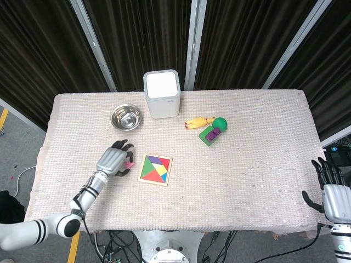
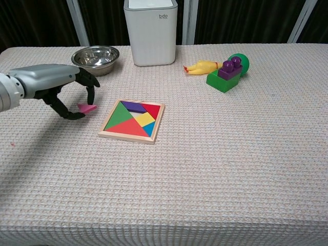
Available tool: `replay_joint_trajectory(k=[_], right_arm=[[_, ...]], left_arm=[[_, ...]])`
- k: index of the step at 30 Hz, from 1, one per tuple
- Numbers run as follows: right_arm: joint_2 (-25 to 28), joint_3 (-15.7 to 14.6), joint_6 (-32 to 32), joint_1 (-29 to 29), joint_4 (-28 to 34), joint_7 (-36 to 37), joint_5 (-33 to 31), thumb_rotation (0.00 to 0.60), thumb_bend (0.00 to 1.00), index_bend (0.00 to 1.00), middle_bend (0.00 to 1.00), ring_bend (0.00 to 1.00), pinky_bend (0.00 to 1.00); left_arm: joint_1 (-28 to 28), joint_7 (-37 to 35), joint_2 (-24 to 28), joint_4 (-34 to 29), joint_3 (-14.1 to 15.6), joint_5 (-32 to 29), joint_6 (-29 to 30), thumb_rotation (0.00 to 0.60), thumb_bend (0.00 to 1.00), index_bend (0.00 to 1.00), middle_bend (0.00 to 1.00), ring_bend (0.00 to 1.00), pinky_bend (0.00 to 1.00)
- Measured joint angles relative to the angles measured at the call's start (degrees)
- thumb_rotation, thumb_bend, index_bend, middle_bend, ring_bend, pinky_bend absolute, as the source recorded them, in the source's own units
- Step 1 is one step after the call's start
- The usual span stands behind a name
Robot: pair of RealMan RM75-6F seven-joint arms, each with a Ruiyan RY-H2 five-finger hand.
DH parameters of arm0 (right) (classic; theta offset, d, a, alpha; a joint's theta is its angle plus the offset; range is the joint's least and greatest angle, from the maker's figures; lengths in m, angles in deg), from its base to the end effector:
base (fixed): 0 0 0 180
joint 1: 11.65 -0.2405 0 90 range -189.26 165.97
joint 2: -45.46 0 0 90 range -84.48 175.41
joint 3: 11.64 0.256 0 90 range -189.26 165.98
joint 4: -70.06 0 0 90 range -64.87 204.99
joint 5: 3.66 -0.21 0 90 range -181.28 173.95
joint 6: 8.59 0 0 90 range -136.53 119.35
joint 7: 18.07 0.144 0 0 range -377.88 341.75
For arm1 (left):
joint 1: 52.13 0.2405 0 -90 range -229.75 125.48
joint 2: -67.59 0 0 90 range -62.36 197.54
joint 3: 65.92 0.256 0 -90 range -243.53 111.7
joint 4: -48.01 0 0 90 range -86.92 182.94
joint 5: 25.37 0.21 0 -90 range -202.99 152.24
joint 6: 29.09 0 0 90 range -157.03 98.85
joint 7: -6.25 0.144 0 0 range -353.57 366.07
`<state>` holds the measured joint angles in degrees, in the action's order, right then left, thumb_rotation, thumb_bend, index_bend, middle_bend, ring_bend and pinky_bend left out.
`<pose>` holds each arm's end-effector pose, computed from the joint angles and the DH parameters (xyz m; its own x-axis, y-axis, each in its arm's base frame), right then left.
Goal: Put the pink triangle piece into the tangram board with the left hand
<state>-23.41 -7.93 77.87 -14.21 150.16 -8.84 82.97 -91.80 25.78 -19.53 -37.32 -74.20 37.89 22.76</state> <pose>-0.3480 -0.1728 0.1587 0.3670 0.0297 0.9297 -0.9301 0.0270 0.3663 -0.1743 0.3296 -0.0187 0.4621 0.3409 0.8187 0.8705 -0.3506 -0.3454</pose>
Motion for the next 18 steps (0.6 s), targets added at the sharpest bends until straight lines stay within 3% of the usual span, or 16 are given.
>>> replay_joint_trajectory(k=[7,18], right_arm=[[-0.1,0.0,0.0,0.0,-0.3,0.3,-0.1,0.600,0.22,0.00,0.00,0.00,0.00],[0.2,-0.1,-0.2,0.1,-0.6,0.8,-0.4,0.600,0.22,0.00,0.00,0.00,0.00]], left_arm=[[-3.6,4.0,-1.5,-1.0,-0.9,-1.6,-1.7,0.600,0.34,0.52,0.16,0.00,0.11],[-10.2,10.4,-5.8,0.1,-2.1,-10.4,-5.6,0.600,0.34,0.51,0.16,0.00,0.10]])
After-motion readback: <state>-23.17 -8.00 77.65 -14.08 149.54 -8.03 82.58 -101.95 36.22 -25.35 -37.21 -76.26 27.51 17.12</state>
